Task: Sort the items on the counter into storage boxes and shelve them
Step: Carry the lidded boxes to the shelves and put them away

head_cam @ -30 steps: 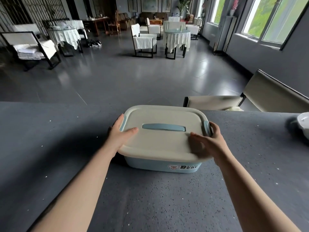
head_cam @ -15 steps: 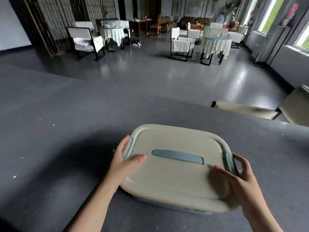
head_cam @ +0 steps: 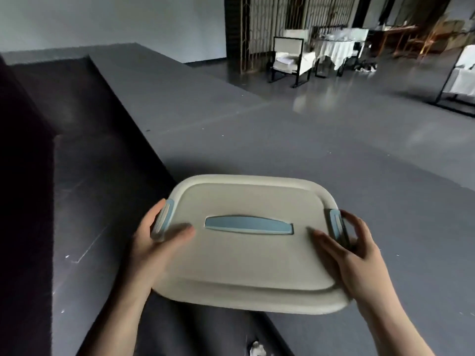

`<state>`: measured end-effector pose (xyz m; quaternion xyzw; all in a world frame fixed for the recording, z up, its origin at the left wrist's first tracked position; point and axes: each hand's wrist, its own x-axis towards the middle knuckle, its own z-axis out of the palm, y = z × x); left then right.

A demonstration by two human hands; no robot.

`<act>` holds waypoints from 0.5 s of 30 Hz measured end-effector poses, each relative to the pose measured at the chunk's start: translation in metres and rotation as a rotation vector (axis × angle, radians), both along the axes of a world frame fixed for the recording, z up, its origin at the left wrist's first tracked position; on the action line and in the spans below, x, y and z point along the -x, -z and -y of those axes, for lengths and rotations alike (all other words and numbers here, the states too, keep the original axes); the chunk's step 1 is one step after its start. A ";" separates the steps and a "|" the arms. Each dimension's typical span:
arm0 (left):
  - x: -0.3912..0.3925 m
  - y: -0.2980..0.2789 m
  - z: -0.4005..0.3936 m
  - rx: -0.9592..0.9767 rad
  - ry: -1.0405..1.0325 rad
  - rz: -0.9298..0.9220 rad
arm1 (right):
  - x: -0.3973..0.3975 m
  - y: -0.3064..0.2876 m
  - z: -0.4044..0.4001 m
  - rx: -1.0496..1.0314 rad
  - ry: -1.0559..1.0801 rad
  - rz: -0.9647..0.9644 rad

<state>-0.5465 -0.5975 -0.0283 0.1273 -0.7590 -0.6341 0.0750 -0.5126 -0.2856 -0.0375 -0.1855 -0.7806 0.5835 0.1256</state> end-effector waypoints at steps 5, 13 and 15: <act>-0.002 0.025 0.133 0.002 -0.178 0.024 | 0.045 0.010 0.126 -0.006 -0.156 0.014; 0.043 0.022 0.311 0.028 -0.334 -0.061 | 0.128 0.020 0.311 0.014 -0.321 0.026; 0.055 0.023 0.332 0.018 -0.340 -0.051 | 0.144 0.019 0.334 -0.014 -0.332 0.030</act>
